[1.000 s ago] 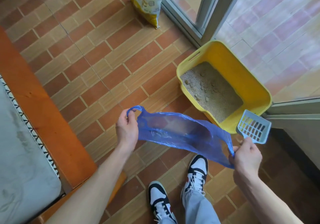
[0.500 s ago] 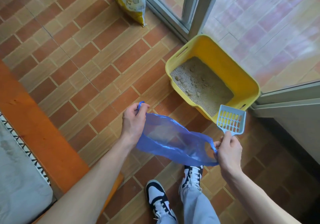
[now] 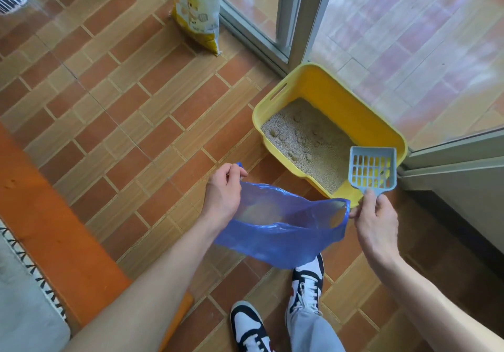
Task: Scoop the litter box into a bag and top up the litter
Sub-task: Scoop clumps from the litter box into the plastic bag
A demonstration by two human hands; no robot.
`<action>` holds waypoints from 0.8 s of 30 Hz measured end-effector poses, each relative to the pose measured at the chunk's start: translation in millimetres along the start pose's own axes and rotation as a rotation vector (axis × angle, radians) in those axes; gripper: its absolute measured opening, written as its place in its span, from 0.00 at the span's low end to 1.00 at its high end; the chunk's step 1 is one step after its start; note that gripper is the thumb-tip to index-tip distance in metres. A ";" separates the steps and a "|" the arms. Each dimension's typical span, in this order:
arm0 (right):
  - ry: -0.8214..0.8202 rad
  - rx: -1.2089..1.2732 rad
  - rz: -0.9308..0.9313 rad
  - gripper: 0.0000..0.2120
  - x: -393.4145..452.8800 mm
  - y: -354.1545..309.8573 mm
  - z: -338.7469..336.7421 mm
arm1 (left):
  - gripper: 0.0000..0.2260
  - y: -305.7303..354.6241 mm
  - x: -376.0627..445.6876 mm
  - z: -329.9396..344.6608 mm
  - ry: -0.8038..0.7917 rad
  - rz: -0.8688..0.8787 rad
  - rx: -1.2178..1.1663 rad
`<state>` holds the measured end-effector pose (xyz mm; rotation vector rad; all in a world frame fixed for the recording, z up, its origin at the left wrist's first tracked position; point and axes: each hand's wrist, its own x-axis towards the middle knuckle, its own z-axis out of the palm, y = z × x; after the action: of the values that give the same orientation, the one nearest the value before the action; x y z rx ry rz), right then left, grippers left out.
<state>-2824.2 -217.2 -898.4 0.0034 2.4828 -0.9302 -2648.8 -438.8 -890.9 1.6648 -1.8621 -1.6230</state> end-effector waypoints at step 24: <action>-0.061 -0.524 -0.662 0.23 205.7 -72.2 163.7 | 0.15 -21.5 144.1 59.5 -0.182 0.198 0.231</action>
<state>-2945.7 -407.5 -1051.1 -1.0482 2.6246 -0.4548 -2730.6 -512.1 -1003.6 1.3932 -2.2992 -1.5748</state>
